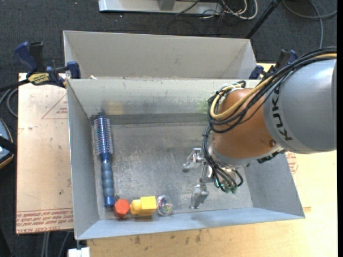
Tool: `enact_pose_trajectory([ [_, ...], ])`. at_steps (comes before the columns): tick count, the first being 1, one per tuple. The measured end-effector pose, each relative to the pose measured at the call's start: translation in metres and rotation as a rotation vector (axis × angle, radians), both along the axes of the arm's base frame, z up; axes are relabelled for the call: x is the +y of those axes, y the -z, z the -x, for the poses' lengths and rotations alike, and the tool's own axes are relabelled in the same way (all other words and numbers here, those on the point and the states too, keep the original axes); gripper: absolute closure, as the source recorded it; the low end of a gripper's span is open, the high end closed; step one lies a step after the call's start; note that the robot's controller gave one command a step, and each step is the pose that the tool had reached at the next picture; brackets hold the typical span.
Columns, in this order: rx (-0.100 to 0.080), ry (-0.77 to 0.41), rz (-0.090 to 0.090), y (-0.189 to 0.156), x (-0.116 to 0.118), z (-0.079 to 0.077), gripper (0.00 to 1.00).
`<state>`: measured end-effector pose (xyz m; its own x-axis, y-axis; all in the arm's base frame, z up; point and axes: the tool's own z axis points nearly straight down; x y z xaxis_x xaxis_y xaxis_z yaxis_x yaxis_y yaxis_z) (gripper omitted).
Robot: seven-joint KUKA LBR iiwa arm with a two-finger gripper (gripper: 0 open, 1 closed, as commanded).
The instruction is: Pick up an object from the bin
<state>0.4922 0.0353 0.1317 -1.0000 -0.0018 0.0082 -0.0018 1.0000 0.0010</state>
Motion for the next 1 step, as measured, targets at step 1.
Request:
enact_pose_trajectory([
  [1, -0.009, -0.332, -0.004, 0.0211, 0.1157, 0.0096, 0.0],
])
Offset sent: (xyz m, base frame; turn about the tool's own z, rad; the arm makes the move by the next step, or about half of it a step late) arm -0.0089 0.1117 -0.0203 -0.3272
